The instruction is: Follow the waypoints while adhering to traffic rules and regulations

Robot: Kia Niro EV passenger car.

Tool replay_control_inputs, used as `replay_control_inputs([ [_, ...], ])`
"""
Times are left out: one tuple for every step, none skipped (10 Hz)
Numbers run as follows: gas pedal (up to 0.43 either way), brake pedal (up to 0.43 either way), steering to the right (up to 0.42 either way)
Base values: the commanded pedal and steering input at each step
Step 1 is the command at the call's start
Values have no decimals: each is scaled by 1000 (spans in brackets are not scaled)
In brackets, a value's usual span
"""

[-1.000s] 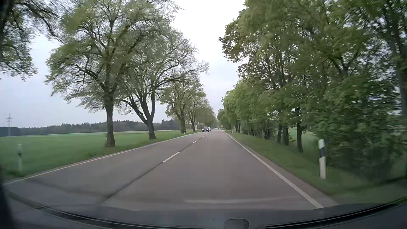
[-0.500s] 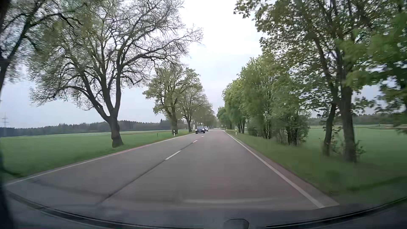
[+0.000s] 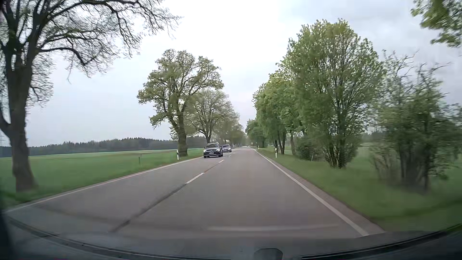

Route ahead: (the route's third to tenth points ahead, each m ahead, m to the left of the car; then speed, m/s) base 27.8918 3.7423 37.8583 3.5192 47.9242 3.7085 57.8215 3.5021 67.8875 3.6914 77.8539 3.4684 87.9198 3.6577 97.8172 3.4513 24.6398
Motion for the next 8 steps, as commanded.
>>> replay_control_inputs([
  [169, 0, -1],
  [157, 0, -1],
  [157, 0, -1],
  [157, 0, -1],
  [177, 0, -1],
  [189, 0, -1],
  [189, 0, -1],
  [189, 0, -1],
])
